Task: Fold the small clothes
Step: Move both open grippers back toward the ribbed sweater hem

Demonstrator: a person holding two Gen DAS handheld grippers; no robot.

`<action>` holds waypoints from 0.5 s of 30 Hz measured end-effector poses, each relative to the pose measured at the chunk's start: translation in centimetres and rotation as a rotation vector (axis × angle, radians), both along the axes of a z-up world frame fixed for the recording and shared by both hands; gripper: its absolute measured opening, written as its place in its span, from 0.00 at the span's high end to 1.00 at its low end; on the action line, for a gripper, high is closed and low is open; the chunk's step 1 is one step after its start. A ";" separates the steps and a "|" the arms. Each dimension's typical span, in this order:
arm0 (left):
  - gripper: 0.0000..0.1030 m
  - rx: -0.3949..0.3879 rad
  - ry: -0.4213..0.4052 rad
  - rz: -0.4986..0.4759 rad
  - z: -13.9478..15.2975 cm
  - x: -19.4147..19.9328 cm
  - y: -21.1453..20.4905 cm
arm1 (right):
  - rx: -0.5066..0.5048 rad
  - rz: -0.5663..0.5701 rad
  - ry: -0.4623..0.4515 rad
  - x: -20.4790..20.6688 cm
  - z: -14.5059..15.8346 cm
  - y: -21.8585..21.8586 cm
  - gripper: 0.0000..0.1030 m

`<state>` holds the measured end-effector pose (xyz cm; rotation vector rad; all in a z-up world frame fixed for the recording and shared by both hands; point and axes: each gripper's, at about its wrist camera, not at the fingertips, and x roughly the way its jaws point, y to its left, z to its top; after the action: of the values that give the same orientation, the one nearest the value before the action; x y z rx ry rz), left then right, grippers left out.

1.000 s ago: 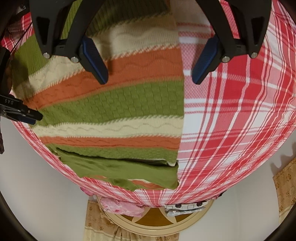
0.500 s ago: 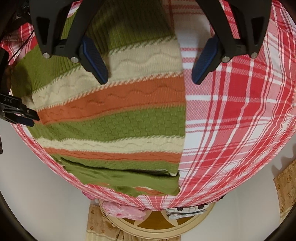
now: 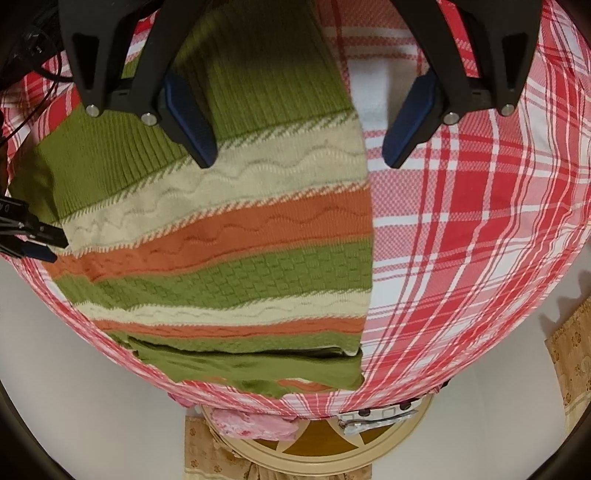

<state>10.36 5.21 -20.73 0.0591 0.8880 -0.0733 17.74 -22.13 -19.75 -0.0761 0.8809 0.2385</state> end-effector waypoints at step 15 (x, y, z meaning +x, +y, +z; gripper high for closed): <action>0.08 0.005 0.033 0.004 -0.5 -1.9 0.8 | 0.014 -0.010 -0.044 -1.9 -0.2 -0.7 0.29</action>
<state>8.49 6.00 -21.24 0.0610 0.9211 -0.0685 15.84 -22.82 -19.95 -0.0632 0.8353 0.2329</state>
